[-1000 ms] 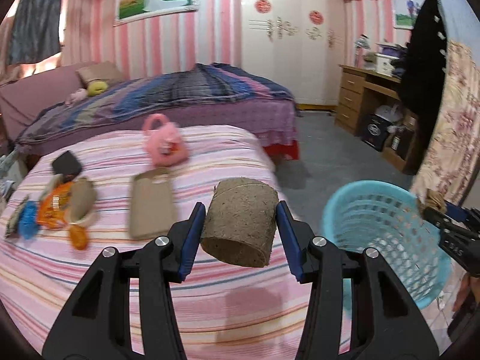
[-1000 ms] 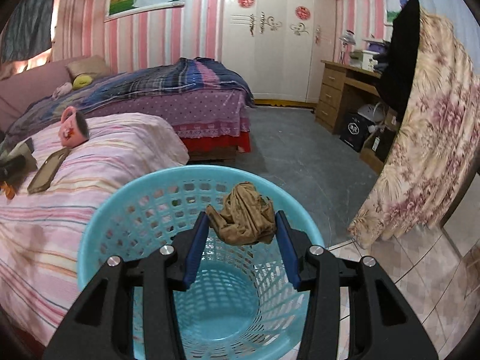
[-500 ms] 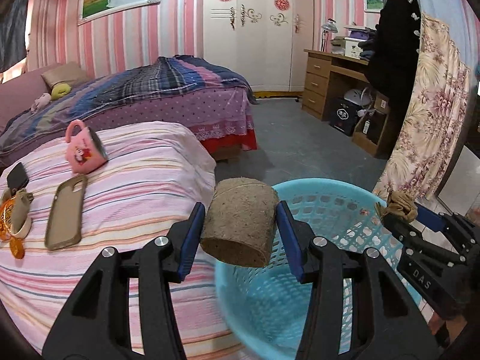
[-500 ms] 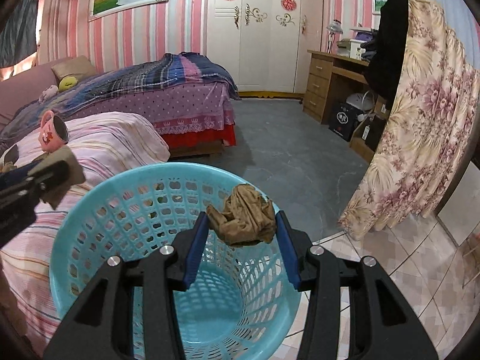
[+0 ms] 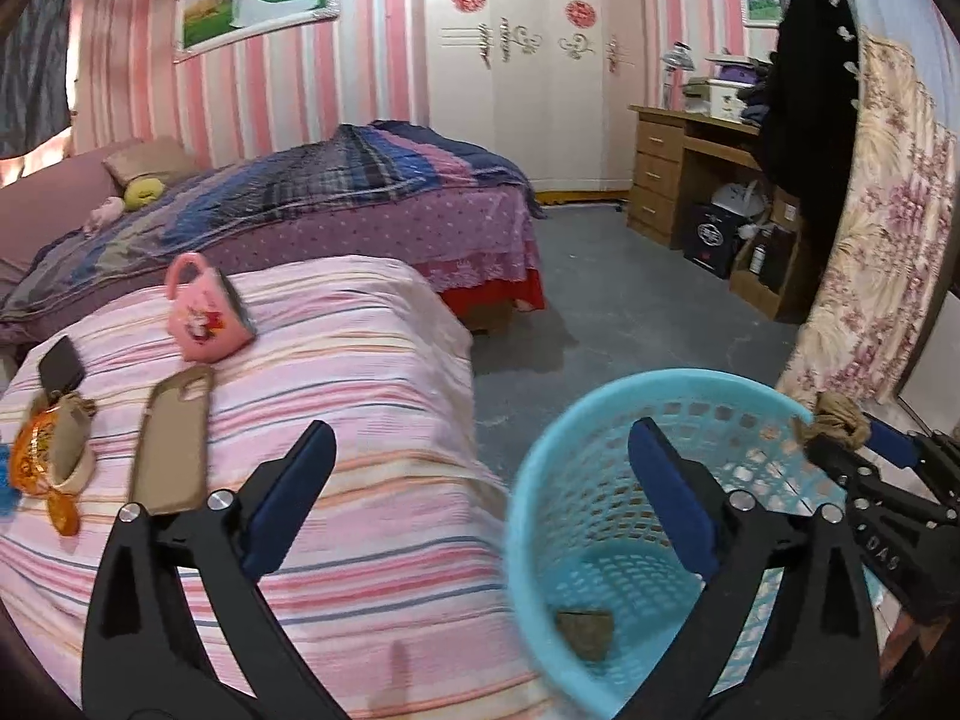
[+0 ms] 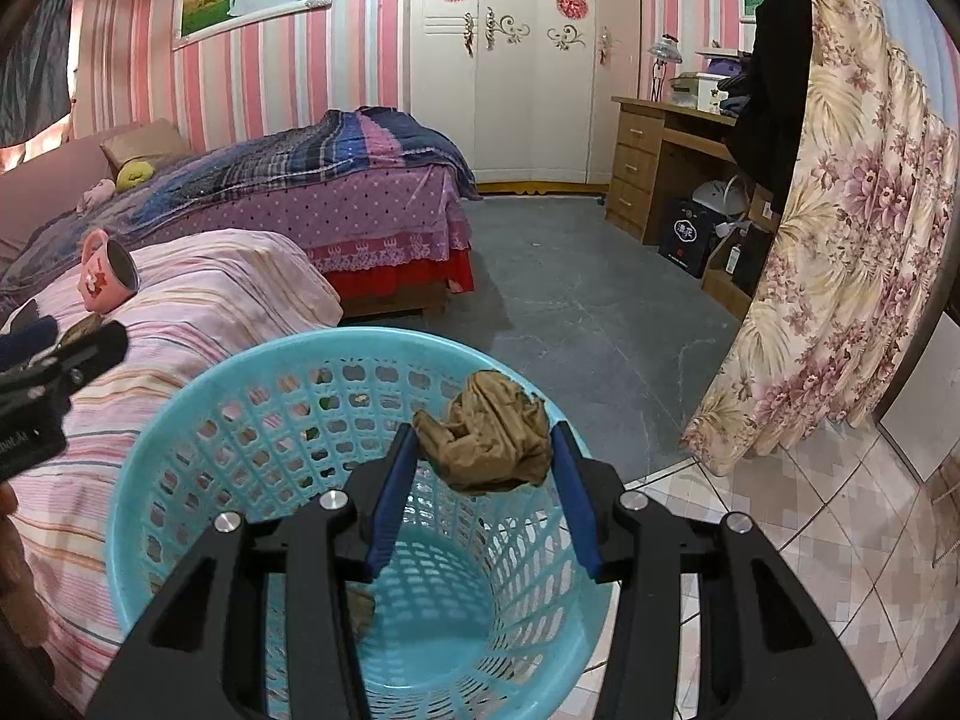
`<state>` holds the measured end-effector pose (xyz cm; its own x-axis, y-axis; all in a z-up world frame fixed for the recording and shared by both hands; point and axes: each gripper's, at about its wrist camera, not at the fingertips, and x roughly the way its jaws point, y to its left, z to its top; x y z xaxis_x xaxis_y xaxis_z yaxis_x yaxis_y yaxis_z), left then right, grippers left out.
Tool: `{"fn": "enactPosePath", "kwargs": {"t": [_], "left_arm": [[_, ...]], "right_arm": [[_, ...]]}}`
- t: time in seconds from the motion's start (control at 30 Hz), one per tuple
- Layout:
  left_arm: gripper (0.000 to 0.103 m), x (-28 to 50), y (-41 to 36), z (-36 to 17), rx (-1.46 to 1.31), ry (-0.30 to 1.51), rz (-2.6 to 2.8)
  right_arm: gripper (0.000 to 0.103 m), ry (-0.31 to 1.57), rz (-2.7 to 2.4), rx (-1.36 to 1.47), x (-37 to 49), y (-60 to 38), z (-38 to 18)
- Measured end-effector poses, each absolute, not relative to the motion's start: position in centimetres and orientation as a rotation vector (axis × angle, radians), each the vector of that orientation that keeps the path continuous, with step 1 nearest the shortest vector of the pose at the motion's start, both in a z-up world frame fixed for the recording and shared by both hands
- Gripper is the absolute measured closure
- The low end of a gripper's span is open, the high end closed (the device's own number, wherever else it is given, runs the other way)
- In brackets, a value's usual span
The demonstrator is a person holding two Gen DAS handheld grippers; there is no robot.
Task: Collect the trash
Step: 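Open both tools over the blue basket, dropping the cloth and tube, then return both tools to the bed and grasp the orange peel with the right tool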
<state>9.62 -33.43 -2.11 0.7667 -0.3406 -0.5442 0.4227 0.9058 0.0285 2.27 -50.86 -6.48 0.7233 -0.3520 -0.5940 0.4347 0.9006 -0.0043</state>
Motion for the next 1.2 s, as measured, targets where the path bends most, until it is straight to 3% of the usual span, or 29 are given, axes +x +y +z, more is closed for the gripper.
{"fn": "enactPosePath", "kwargs": {"t": [0.17,0.23,0.43,0.67,1.2], "left_arm": [[0.007,10.4,-30.8,-2.0,0.145,0.565,-0.371],[0.006,10.6,-29.8,-1.9,0.148,0.559,-0.347],[0.006,10.9,-26.6,-1.4,0.129,0.549,-0.301],[0.006,11.5,-21.8,-1.1,0.112,0.544,-0.234],[0.006,13.6,-8.8,-1.1,0.119,0.545,-0.049]], "right_arm": [[0.050,0.615,-0.424,0.139,2.5,-50.1,-6.3],[0.031,0.597,-0.425,0.136,2.6,-49.5,-6.0],[0.017,0.595,-0.427,0.097,3.7,-47.6,-5.6],[0.011,0.584,-0.426,0.078,5.4,-45.0,-4.8],[0.009,0.571,-0.319,0.023,9.9,-36.6,-3.4]]}}
